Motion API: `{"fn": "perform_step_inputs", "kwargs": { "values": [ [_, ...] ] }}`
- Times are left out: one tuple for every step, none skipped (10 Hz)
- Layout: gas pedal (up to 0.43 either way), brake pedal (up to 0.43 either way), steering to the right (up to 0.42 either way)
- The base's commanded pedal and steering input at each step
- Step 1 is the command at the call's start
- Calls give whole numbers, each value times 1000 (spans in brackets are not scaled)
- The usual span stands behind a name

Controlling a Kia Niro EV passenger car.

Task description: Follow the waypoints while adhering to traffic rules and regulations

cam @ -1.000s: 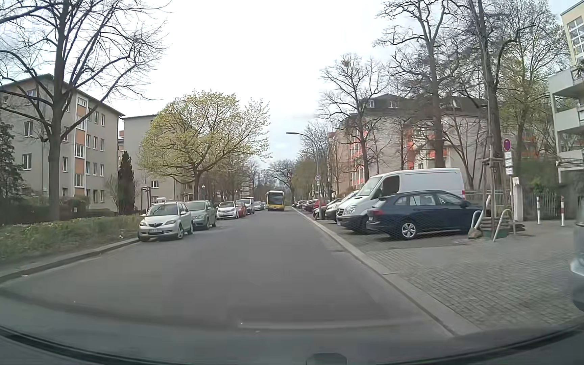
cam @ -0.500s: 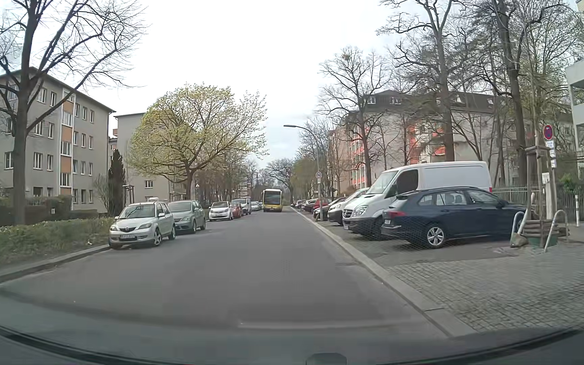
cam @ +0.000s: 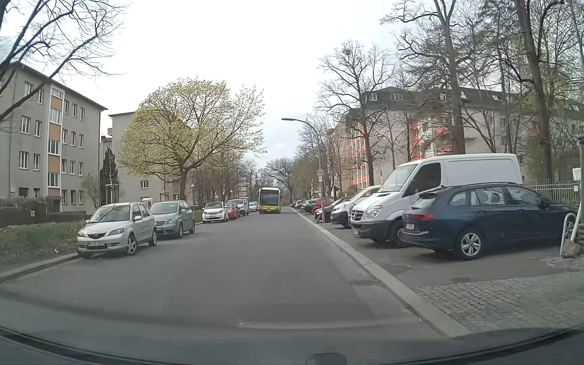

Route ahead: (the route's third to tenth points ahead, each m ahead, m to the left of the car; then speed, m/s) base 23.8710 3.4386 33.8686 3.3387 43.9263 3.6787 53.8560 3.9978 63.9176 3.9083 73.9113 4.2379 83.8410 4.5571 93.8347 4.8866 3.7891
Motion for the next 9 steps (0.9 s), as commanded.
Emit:
{"fn": "perform_step_inputs", "kwargs": {
  "values": [
    [0, 268, -5],
    [0, 268, -6],
    [0, 262, -7],
    [0, 268, -8],
    [0, 268, -10],
    [0, 256, -13],
    [0, 244, -18],
    [0, 238, -19],
    [0, 250, -17]
  ]
}}
